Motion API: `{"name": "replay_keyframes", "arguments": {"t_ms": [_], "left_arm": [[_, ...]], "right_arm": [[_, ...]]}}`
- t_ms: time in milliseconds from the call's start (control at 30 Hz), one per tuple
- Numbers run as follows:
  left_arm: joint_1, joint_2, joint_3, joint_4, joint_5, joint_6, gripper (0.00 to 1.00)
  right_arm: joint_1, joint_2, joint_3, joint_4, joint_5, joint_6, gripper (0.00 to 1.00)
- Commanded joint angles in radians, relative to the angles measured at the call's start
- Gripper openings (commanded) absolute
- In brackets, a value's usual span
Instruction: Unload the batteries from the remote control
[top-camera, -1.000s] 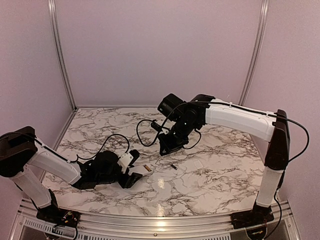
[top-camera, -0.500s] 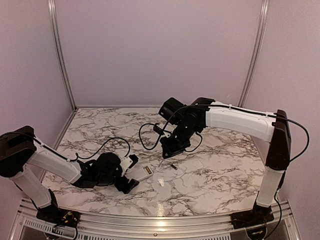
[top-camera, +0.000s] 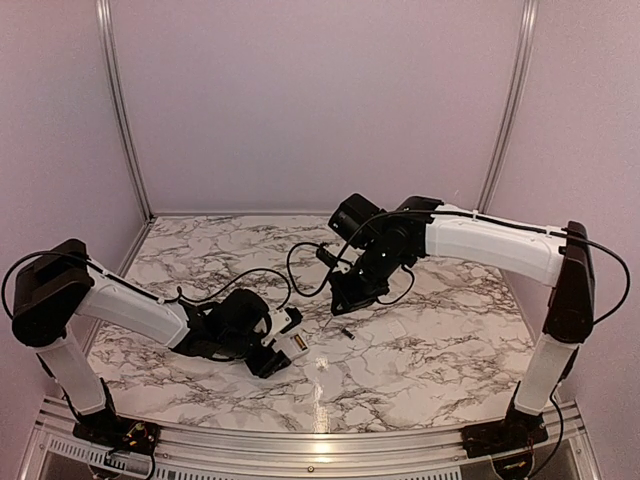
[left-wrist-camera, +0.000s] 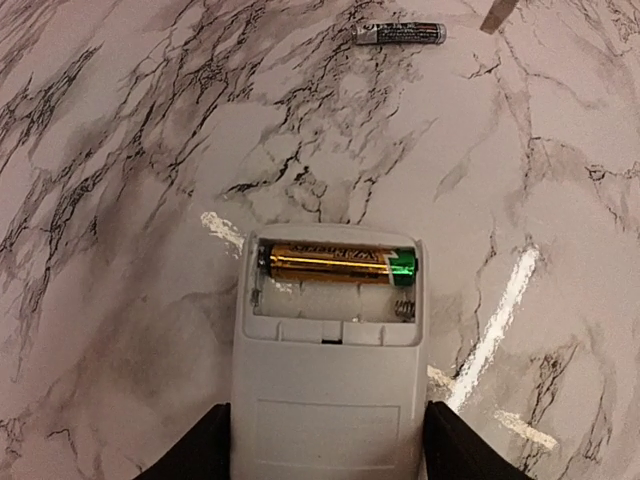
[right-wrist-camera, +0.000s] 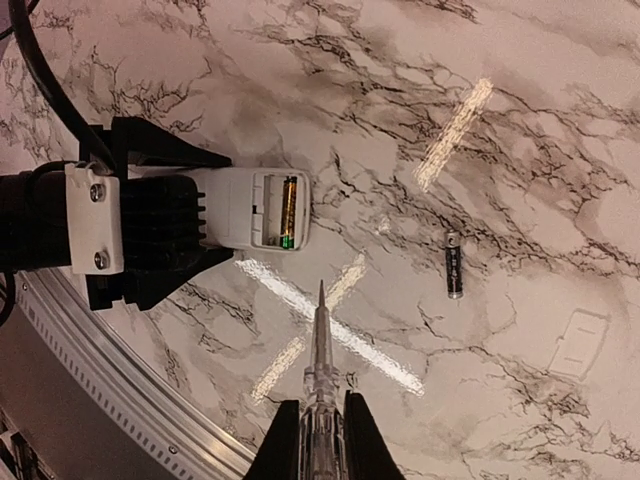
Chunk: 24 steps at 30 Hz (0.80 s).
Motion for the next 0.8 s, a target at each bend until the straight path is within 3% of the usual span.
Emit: {"name": "replay_keyframes", "arguments": {"t_ms": [0, 200, 367, 567, 767], "left_arm": [[0.001, 0.016, 0.051, -0.172, 0.067, -0.132, 0.69], [0.001, -0.040, 0.127, -0.389, 0.077, -0.249, 0.80], [-0.001, -0.045, 0.175, -0.542, 0.130, -0.316, 0.78], [-0.004, -0.031, 0.172, -0.451, 0.297, -0.387, 0.69], [-0.007, 0.074, 0.290, -0.446, 0.383, -0.420, 0.66]], "right_arm": [[-0.009, -0.053, -0.015, 0.031, 0.022, 0.033, 0.00], [-0.012, -0.068, -0.026, 0.029, 0.033, 0.040, 0.00], [-0.018, -0.076, -0.032, 0.028, 0.038, 0.037, 0.00], [-0.028, -0.080, -0.054, 0.037, 0.043, 0.037, 0.00], [-0.029, -0.107, -0.068, 0.021, 0.060, 0.053, 0.00]]}}
